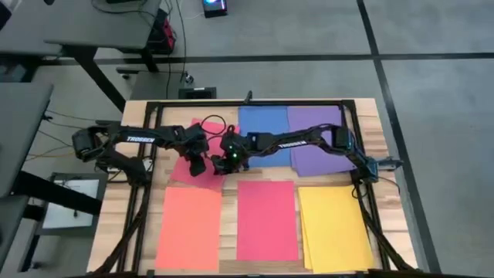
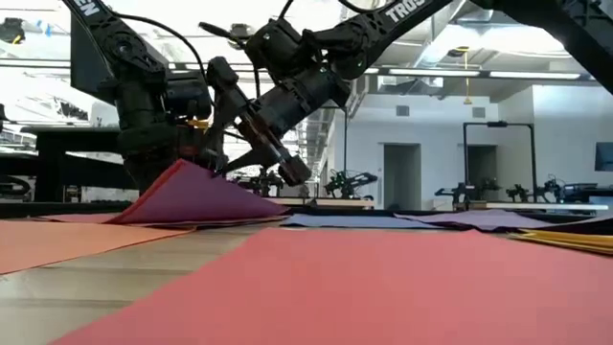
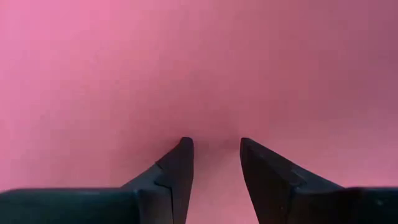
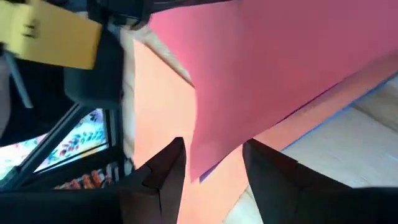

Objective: Organize paper
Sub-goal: Stack the pink paper on the bottom center pink papers

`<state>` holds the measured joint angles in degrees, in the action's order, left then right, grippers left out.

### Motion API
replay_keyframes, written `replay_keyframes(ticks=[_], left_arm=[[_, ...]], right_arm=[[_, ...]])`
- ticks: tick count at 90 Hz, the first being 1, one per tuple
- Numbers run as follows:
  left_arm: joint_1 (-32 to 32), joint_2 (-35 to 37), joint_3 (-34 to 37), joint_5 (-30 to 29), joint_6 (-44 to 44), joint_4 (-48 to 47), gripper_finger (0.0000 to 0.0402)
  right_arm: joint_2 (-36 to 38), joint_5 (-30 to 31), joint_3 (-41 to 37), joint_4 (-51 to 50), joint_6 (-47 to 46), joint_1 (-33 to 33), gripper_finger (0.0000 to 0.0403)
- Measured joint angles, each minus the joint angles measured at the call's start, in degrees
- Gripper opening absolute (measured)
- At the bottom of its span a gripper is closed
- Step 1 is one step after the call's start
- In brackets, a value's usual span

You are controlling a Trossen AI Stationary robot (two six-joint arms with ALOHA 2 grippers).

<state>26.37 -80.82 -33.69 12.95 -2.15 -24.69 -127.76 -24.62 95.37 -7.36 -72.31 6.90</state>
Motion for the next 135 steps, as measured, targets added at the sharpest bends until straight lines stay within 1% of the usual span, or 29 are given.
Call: replay_keyframes(ticks=[9, 17, 26, 40, 46, 50, 57, 73, 93, 108, 118, 129, 135], left_arm=[[0.0, 0.0, 0.0, -0.02, 0.0, 0.0, 0.0118], [0.0, 0.0, 0.0, 0.0, -0.02, 0.0, 0.0118], [0.0, 0.0, 0.0, 0.0, -0.01, -0.02, 0.0118], [0.0, 0.0, 0.0, 0.0, -0.25, 0.0, 0.0118], [0.0, 0.0, 0.0, 0.0, -0.35, 0.04, 0.0118], [0.0, 0.0, 0.0, 0.0, -0.37, 0.04, 0.0118], [0.0, 0.0, 0.0, 0.0, -0.26, 0.04, 0.0118], [0.0, 0.0, 0.0, 0.0, -0.2, 0.07, 0.0118], [0.0, 0.0, 0.0, 0.0, 0.0, 0.07, 0.0118], [0.0, 0.0, 0.0, -0.02, 0.01, 0.11, 0.0118], [0.0, 0.0, 0.0, 0.02, 0.02, 0.11, 0.0118], [0.0, 0.02, -0.03, 0.01, 0.02, 0.09, 0.0118], [-0.02, 0.02, -0.07, -0.07, 0.04, 0.08, 0.0118]], right_arm=[[0.0, 0.02, 0.02, 0.86, -1.03, -0.02, 0.0152], [0.0, 1.27, 0.02, -0.17, -0.44, -0.02, 0.0152], [0.0, 1.12, 0.02, -0.85, -0.35, -0.02, 0.0152], [0.0, -5.06, 0.02, 3.89, -0.76, 0.0, 0.0152], [0.0, -5.58, 0.04, 4.55, -0.74, -0.19, 0.0152], [0.0, -4.73, 0.04, 3.73, -0.73, -0.38, 0.0152], [0.0, -1.4, 0.04, 1.4, -0.55, -0.57, 0.0152], [0.0, 3.41, 0.04, -2.17, 2.05, -0.46, 0.0152], [-0.02, 8.14, 0.02, -13.39, 3.44, -1.82, 0.0152], [-0.5, 14.2, 0.02, -12.87, 2.01, -3.54, 0.0152], [-1.73, 14.78, -0.04, -13.34, 1.08, -3.62, 0.0152], [-2.84, 14.08, 0.04, -11.28, -0.82, -3.41, 0.0152], [-3.84, 13.94, 0.13, -8.51, -1.5, -3.34, 0.0152]])
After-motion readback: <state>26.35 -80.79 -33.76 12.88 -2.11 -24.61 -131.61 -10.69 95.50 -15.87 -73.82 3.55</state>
